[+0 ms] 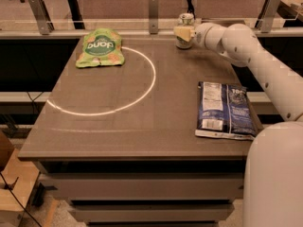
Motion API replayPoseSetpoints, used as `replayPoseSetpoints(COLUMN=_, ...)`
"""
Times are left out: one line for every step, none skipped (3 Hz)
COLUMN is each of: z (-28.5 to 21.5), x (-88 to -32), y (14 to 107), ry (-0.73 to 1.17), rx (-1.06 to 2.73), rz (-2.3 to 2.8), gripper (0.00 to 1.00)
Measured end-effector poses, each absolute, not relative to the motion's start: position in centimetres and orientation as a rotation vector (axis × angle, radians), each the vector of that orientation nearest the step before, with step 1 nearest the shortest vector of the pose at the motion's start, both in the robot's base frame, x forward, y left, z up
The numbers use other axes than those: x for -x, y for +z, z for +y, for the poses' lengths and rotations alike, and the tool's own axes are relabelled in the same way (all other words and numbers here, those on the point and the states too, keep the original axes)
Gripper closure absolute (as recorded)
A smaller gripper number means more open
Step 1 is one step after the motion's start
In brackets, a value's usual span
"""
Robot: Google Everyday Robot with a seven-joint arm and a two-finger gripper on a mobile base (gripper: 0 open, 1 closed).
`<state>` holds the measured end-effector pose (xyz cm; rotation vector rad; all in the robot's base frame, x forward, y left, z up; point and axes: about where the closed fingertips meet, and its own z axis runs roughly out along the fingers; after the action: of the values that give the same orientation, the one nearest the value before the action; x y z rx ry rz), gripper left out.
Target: Move 7up can near blue chip bag
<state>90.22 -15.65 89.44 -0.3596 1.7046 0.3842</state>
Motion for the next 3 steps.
replayPoseSetpoints(z=-15.5, x=-90.2, y=89.7, ry=0.383, rx=0.367, rz=1.698, gripper=0.65)
replayPoseSetpoints(z=-15.9, x=-89.6, y=90.5, ry=0.353, rx=0.377, rz=1.687, gripper=0.88)
replayPoseSetpoints(z=-16.5, x=-88.0, y=91.9, ry=0.339, rx=0.418, rz=1.693, gripper=1.00)
